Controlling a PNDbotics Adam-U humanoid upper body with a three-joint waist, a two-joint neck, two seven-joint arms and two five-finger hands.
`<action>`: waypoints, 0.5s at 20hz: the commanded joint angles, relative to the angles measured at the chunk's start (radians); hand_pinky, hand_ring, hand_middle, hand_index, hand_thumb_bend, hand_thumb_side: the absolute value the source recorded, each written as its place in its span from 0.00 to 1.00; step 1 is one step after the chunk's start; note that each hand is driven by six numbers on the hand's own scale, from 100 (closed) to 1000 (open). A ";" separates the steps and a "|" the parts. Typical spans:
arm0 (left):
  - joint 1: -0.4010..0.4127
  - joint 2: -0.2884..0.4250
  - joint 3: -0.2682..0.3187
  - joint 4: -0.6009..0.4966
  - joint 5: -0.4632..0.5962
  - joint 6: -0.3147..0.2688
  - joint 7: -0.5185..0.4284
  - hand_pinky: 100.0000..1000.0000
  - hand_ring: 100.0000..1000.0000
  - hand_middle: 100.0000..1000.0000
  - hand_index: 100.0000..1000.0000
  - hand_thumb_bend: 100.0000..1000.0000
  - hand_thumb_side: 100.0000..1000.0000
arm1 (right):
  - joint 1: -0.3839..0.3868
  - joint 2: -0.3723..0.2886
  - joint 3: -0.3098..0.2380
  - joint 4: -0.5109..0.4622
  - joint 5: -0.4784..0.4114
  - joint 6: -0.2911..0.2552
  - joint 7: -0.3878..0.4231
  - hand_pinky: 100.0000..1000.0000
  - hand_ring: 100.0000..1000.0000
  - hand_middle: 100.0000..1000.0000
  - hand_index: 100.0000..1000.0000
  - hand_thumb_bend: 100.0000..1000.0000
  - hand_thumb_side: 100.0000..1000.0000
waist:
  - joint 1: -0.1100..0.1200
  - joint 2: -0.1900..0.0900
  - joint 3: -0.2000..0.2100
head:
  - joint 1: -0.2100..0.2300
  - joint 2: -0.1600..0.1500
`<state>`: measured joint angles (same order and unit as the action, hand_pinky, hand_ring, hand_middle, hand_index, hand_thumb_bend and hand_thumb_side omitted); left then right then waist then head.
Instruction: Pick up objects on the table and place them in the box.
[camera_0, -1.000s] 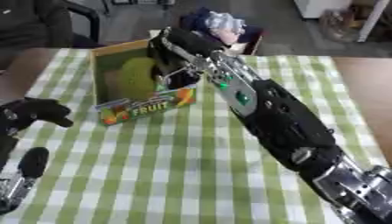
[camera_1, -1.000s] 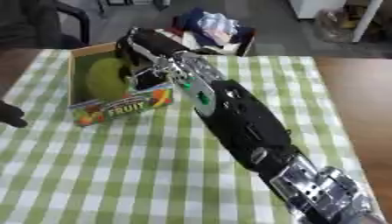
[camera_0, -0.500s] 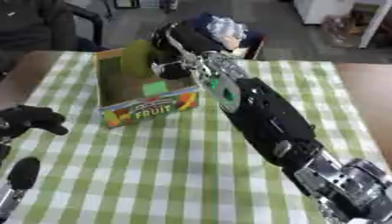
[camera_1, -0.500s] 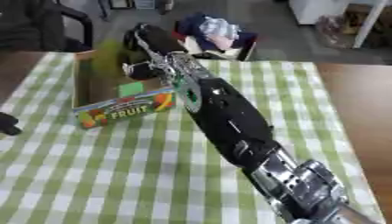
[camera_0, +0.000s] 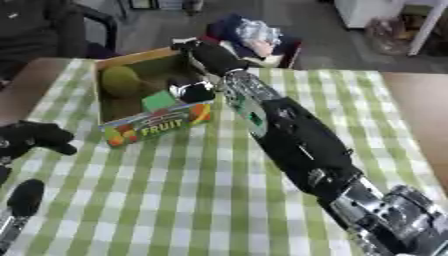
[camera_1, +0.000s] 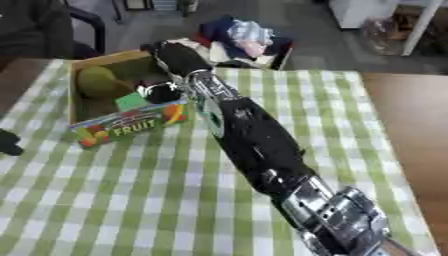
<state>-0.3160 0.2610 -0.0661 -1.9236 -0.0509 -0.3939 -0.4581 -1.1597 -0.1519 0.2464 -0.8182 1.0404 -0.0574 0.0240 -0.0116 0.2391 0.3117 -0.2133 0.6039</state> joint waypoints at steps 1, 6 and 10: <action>-0.005 0.009 0.010 -0.010 0.000 0.001 0.006 0.77 0.63 0.67 0.85 0.06 0.56 | -0.015 -0.019 -0.006 -0.055 -0.034 -0.011 0.006 0.62 0.68 0.66 0.92 0.07 0.47 | 0.005 -0.018 -0.008 | 0.011 -0.013; 0.004 0.013 0.023 -0.009 -0.011 0.002 0.019 0.77 0.63 0.67 0.85 0.06 0.56 | 0.007 -0.056 0.004 -0.181 -0.123 -0.024 0.023 0.60 0.67 0.64 0.91 0.00 0.42 | 0.004 -0.016 -0.038 | 0.040 -0.008; 0.014 0.019 0.036 -0.007 -0.022 0.003 0.035 0.77 0.63 0.67 0.85 0.06 0.57 | 0.052 -0.098 0.014 -0.304 -0.199 -0.047 0.040 0.58 0.66 0.62 0.90 0.00 0.36 | 0.004 -0.014 -0.068 | 0.070 -0.002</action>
<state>-0.2971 0.2616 -0.0427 -1.9207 -0.0664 -0.3903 -0.4320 -1.0900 -0.2204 0.2599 -1.0666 0.8691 -0.0953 0.0593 -0.0118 0.2400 0.2403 -0.1541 0.6048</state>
